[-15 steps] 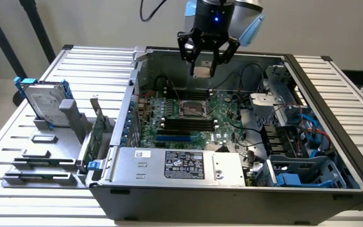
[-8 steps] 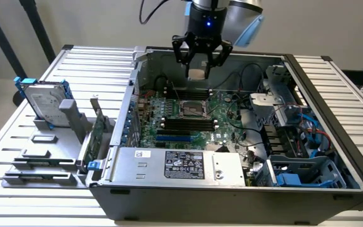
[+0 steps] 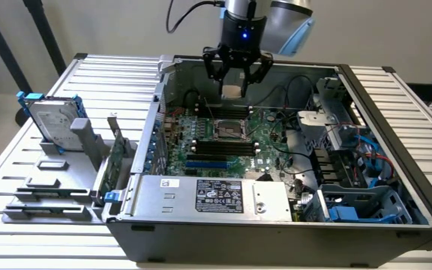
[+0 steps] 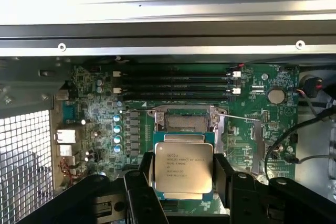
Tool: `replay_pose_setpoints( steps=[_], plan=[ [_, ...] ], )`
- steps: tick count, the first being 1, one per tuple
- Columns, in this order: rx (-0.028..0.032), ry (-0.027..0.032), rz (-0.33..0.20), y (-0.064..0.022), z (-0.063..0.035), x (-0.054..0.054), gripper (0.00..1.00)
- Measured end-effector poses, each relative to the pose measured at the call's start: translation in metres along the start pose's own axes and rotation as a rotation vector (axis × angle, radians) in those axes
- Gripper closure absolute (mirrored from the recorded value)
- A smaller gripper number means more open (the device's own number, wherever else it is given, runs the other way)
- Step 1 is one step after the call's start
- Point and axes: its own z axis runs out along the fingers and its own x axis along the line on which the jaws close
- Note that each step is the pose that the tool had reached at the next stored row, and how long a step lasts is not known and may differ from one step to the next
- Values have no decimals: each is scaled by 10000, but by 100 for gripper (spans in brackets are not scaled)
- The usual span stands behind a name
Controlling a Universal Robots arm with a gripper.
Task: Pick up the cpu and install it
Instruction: 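Pick up the cpu and move it towards the insertion slot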
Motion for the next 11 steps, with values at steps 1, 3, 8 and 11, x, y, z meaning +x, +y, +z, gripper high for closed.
replay_pose_setpoints(
  steps=[1,3,8,11],
  plan=[
    [-39,0,2,0,14,0,45],
    [-93,-2,0,-1,46,-5,45],
    [-124,-6,-1,-3,125,-64,45],
    [-129,-7,-1,-11,178,-85,45]
  ],
)
